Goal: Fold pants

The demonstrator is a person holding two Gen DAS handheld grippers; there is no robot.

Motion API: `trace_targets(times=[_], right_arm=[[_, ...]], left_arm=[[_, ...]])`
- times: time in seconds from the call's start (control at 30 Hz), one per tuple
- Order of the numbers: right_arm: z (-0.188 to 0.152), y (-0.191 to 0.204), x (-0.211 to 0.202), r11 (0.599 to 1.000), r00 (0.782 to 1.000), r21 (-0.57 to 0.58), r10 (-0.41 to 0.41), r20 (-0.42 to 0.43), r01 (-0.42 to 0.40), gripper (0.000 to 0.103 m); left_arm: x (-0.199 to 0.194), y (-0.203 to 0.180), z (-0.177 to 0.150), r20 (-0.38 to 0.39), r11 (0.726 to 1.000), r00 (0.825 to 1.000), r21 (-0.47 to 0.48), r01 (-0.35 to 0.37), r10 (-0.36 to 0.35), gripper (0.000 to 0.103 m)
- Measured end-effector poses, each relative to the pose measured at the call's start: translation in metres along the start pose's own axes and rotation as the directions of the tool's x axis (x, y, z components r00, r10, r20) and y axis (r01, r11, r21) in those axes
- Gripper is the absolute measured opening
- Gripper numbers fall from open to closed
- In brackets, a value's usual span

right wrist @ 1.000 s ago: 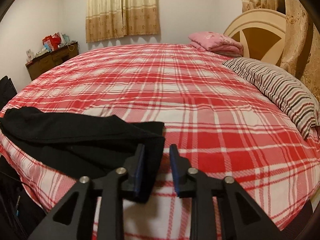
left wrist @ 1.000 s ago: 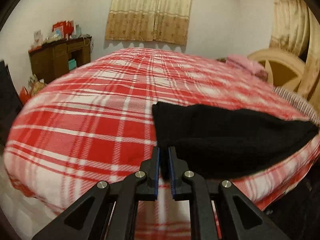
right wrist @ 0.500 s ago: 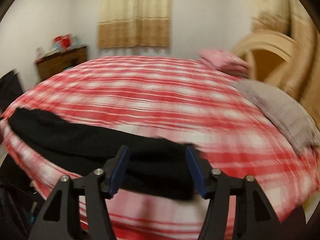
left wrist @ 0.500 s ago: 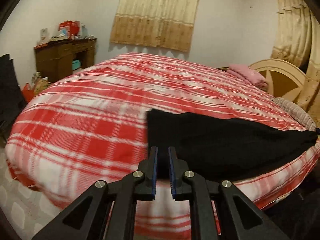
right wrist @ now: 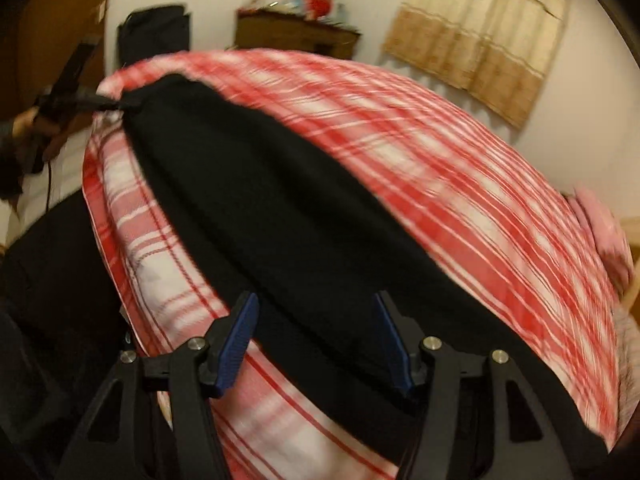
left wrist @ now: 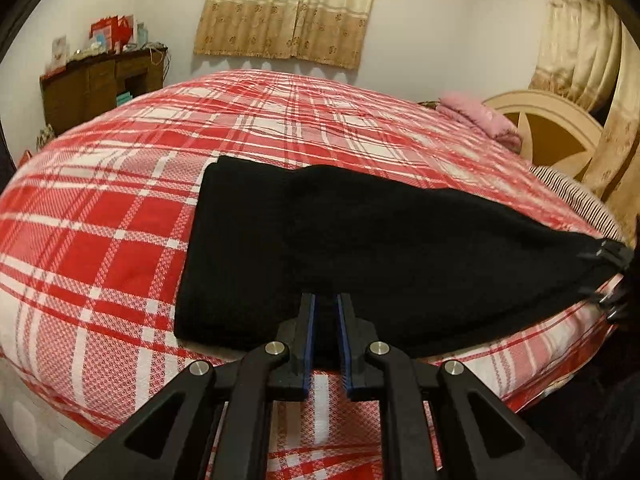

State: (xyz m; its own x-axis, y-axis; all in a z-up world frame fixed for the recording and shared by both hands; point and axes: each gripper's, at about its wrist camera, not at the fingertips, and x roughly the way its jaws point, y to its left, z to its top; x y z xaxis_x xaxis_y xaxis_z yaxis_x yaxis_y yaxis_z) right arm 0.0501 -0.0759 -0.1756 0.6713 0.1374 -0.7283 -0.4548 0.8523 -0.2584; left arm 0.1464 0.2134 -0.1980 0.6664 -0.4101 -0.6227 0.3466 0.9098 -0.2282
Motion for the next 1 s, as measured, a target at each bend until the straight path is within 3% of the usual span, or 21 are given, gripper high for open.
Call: trace_targets(times=[0.13,0.23,0.33,0.37,0.47,0.67,0.87,1.0], right_arm=[[0.004,0.023,0.023,0.994,0.998,-0.098,-0.055,-0.016,0.053,0.059],[0.006,0.025,0.029,0.989,0.997,-0.126,-0.074,-0.018,0.071,0.043],[0.008,0.018,0.028,0.996,0.999,-0.083,-0.044,-0.018,0.042,0.029],[0.008,0.017,0.028,0.996,0.999,-0.079,-0.049,-0.018,0.047,0.017],[0.012,0.017,0.027,0.999,0.999,-0.053,-0.013,-0.03,0.012,0.008],[0.02,0.026,-0.002,0.999,0.999,-0.043,0.032,-0.004,-0.033,0.006],[0.003,0.034,0.031,0.997,0.994,-0.059,0.049,-0.103,-0.055,0.006],[0.003,0.032,0.025,0.997,0.993,-0.044,0.066,-0.102,-0.07,0.006]], left_arm=[[-0.002,0.003,-0.002,0.008,1.0,1.0,-0.019,0.015,-0.015,0.011],[-0.004,0.005,-0.005,0.016,0.999,1.0,-0.035,0.026,-0.025,0.011],[-0.004,0.006,-0.006,0.018,0.998,0.999,-0.048,0.037,-0.037,0.011],[-0.004,0.006,-0.006,0.019,0.998,0.999,-0.051,0.039,-0.038,0.011],[-0.005,0.005,-0.007,0.018,0.998,0.999,-0.05,0.041,-0.04,0.011],[-0.004,0.006,-0.006,0.023,0.997,0.998,-0.055,0.051,-0.05,0.011],[-0.01,0.003,-0.005,0.02,0.998,0.999,-0.052,0.044,-0.043,0.011],[-0.019,-0.011,0.003,0.064,0.998,0.997,-0.031,0.05,-0.048,0.011]])
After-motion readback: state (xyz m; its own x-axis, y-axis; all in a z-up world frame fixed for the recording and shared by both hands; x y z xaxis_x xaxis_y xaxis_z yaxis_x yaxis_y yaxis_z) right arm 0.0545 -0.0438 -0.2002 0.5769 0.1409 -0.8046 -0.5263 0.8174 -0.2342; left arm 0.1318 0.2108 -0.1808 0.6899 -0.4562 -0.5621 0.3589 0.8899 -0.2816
